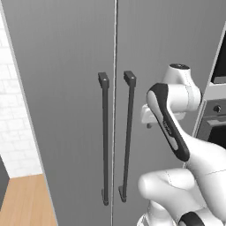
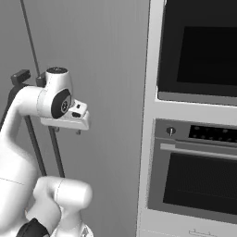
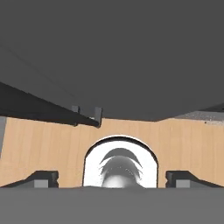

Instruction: Grab a lemon wedge from the fridge and one ice cube from the ice bowl, and put them in the glass of lemonade.

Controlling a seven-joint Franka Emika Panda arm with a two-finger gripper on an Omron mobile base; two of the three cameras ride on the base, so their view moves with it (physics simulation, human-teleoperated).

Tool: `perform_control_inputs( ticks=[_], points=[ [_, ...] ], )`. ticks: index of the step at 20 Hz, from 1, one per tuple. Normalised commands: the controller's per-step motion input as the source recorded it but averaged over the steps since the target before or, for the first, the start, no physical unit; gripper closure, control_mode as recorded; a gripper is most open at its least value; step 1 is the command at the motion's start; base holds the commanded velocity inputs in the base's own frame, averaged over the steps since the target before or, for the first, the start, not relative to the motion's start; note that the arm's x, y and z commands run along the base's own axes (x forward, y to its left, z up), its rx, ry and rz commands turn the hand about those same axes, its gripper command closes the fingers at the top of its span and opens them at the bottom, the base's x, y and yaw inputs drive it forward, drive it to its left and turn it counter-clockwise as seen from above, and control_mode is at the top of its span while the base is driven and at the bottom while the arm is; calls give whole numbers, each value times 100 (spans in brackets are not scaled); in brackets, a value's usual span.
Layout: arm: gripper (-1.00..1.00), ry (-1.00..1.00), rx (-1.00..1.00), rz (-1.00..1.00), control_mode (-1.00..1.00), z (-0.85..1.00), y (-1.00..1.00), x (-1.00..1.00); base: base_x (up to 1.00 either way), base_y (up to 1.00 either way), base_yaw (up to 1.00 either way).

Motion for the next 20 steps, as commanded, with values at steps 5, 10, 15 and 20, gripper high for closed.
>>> perform_control_inputs(
  ticks=[5, 10, 15, 20],
  points=[
    [-100, 0, 0, -12, -100, -40, 17, -10, 0, 0, 0],
    [-100, 0, 0, -2, 100, 0, -1, 0, -18, 27, 0],
    [-100, 0, 0, 0, 100, 0, 0, 0, -70, 52, 0],
    [-100, 0, 0, 0, 100, 0, 0, 0, -78, 4, -3]
  ],
)
